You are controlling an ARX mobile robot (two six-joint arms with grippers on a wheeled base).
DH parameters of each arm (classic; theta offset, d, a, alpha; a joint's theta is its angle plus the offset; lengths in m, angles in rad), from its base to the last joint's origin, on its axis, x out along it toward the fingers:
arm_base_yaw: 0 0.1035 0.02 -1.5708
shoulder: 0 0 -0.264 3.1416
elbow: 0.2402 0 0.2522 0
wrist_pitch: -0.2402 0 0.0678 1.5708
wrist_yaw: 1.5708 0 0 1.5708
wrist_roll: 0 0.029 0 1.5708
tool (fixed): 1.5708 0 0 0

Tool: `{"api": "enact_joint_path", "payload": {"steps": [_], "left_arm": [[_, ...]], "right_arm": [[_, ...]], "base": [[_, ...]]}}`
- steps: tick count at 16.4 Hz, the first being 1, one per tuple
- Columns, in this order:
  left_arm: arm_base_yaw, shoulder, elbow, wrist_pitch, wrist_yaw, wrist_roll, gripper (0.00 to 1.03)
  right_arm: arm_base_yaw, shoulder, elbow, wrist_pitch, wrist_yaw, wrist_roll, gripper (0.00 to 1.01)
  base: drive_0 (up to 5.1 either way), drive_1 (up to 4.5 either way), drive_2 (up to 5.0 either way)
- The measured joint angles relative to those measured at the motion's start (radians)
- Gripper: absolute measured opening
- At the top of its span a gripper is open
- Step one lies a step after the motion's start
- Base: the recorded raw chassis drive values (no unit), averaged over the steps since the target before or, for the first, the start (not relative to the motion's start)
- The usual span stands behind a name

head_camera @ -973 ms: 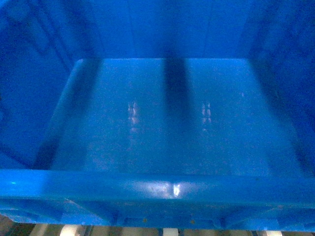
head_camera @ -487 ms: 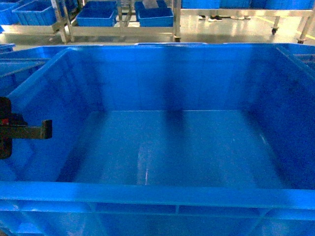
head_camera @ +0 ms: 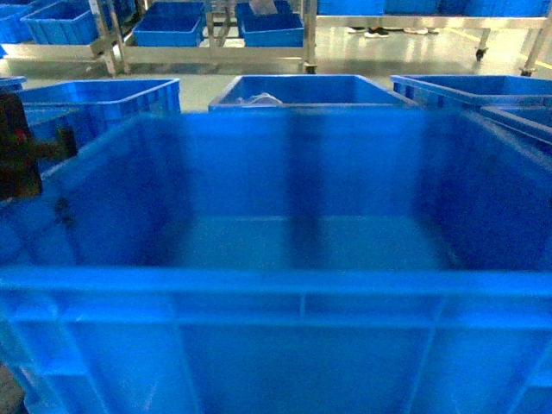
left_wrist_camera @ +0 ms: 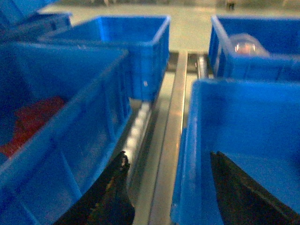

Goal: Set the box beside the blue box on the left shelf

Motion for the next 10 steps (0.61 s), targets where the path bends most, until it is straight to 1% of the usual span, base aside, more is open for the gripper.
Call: {"api": "enact_joint_path", "payload": {"steps": [1,2,3,4,5,6,7,8,9,10], "left_arm": [[0.005,-0.024,0.001,0.053,-0.006,0.0,0.6],[0.004,-0.042,0.001,0.109,-0.006,0.001,0.75],[-0.002,-0.042,-0.001,0.132,-0.006,0.003,0.88],[-0.003,-0.047,-0.008,0.146,-0.003,0.008,1.0],[-0.004,-0.055,-0.018,0.152,-0.009,0.008,0.97],[-0.004,-0.056,-0.018,0.152,-0.011,0.008,0.98],[0.017,-0.057,-0.043,0.224,0.066,0.031,0.92],[0.045,-0.105,-0.105,0.259,0.179,0.048,0.79],[0.068,-0.159,-0.17,0.265,0.237,0.058,0.66],[0.089,-0.2,-0.216,0.265,0.262,0.06,0.53]], "right_arm": [[-0.002,-0.023,-0.001,0.083,-0.006,0.016,0.59],[-0.016,-0.05,-0.008,0.162,-0.003,0.031,0.74],[-0.029,-0.057,-0.022,0.195,0.019,0.031,0.87],[-0.036,-0.057,-0.035,0.198,0.068,0.027,0.99],[-0.039,-0.057,-0.041,0.198,0.086,0.024,0.98],[-0.039,-0.057,-0.042,0.205,0.09,0.02,0.98],[-0.04,-0.051,-0.089,0.364,0.113,-0.03,0.87],[-0.044,-0.085,-0.154,0.431,0.113,-0.08,0.74],[-0.059,-0.13,-0.209,0.434,0.11,-0.103,0.62],[-0.081,-0.171,-0.246,0.431,0.087,-0.111,0.49]], "base": [[0.0,0.0,0.0],[0.0,0.0,0.0],[0.0,0.0,0.0],[0.0,0.0,0.0],[0.0,0.0,0.0],[0.0,0.0,0.0],[0.0,0.0,0.0],[0.0,0.0,0.0],[0.0,0.0,0.0],[0.0,0.0,0.0]]}}
